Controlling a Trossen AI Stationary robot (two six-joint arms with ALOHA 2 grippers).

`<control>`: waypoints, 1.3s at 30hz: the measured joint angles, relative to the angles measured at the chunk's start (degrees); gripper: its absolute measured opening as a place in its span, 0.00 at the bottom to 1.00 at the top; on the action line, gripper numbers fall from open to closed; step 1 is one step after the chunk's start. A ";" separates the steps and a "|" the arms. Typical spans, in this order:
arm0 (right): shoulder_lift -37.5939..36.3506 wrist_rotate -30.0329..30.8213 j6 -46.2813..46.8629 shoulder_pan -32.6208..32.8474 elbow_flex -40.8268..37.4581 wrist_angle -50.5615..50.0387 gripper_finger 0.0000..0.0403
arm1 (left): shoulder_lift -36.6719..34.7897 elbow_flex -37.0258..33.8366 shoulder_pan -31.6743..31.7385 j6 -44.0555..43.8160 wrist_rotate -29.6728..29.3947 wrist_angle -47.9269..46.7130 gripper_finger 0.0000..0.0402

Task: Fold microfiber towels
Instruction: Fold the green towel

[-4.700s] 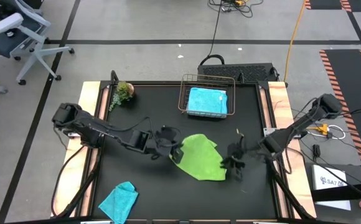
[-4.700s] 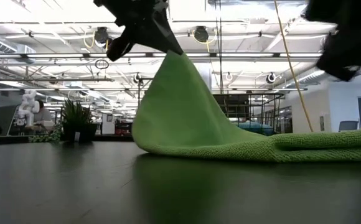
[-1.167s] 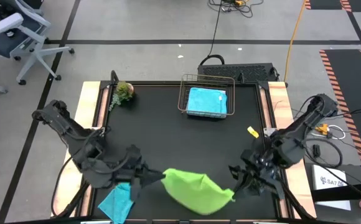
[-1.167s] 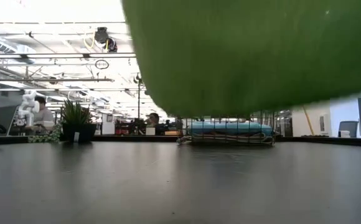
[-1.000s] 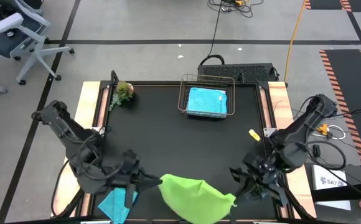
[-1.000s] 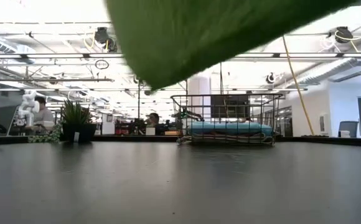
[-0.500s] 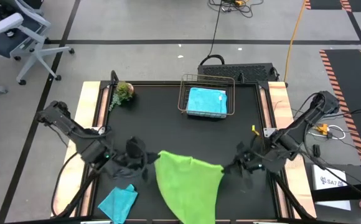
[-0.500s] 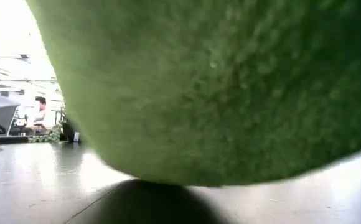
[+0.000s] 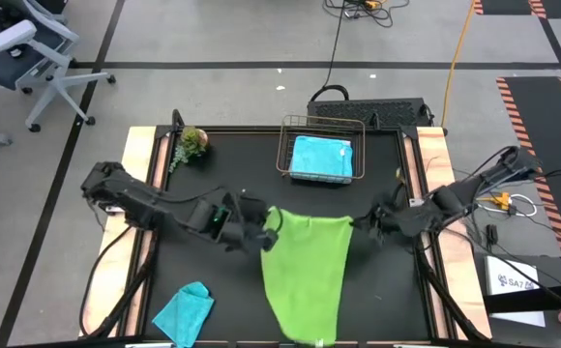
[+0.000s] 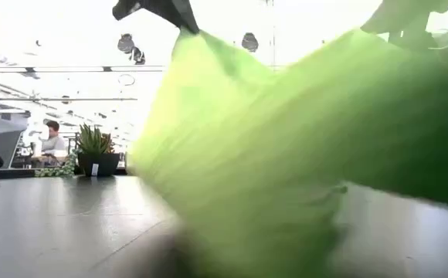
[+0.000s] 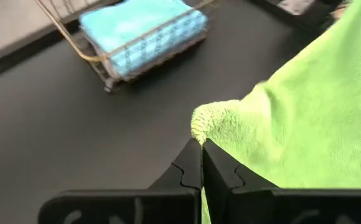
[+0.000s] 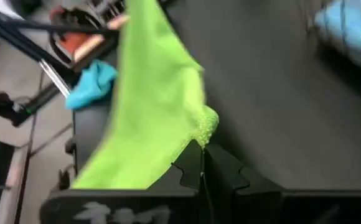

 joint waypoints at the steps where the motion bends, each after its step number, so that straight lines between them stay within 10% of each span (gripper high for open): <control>1: -0.96 -0.04 -1.64 -0.59 0.53 0.60 0.00 | 0.13 -0.01 0.99 1.05 0.04 0.05 0.00; 20: -10.93 -3.18 -39.20 -11.81 19.31 -1.34 0.00 | -12.85 0.05 13.68 32.92 -4.22 16.61 0.00; 33: -5.89 -9.95 -31.00 -12.57 20.23 -11.80 0.00 | -15.65 0.01 13.64 32.36 -0.22 11.36 0.00; 39: -2.38 -22.14 -20.51 -11.74 12.79 -6.58 0.00 | -13.33 -0.02 10.85 21.62 4.44 0.06 0.00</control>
